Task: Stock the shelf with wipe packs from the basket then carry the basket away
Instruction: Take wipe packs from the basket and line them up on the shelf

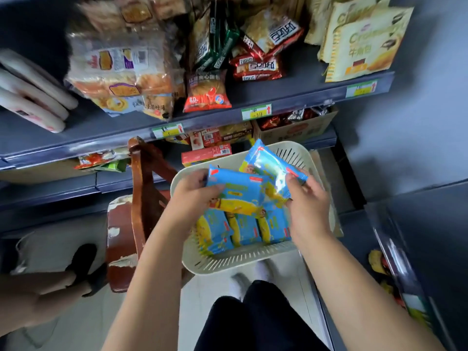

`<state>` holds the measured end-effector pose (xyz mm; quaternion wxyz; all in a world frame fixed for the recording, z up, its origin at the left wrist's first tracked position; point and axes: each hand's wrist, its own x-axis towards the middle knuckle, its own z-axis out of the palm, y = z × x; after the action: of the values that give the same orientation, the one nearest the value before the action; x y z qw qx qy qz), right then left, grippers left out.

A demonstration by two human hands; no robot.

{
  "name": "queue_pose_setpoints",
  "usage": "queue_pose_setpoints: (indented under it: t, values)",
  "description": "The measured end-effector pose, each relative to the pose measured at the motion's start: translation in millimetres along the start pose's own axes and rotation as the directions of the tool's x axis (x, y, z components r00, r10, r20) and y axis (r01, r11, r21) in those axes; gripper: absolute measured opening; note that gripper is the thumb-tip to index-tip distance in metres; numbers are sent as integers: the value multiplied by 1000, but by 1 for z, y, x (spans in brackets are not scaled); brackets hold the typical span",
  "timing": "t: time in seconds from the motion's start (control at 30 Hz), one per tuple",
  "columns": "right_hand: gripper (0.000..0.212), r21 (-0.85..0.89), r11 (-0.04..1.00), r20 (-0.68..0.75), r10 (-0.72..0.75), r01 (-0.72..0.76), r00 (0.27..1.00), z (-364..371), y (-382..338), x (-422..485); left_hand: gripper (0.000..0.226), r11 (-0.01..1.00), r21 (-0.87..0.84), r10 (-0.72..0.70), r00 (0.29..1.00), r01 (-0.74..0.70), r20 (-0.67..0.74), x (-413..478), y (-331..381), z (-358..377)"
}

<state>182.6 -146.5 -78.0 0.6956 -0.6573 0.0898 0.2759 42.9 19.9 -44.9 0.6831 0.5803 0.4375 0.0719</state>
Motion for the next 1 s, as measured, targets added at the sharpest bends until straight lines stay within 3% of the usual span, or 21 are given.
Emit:
queue_pose_setpoints:
  t: [0.1,0.27,0.5,0.67,0.73,0.8,1.0]
  values:
    - [14,71,996,36,-61,58,998,0,-46,-18,23,996,-82,47,999,-47,-7,-27,36,-8]
    - [15,243,953,30,-193,180,981,-13,-118,-67,20,981,-63,183,983,-183,-7,-61,86,0]
    - [7,241,843,-232,-431,480,872,-76,-166,-171,15,950,-155,299,931,-270,212,-121,119,41]
    - [17,98,750,-465,-547,654,696,-137,-182,-256,17,912,-231,408,814,-340,413,-171,134,102]
    - [11,76,700,-506,-587,711,632,-160,-188,-293,16,904,-256,427,755,-342,498,-196,138,129]
    - [17,17,660,-527,-632,751,568,-185,-195,-330,14,896,-274,445,704,-350,554,-221,141,158]
    - [22,-198,574,-692,-656,794,302,-269,-195,-438,10,872,-315,473,478,-375,740,-331,134,250]
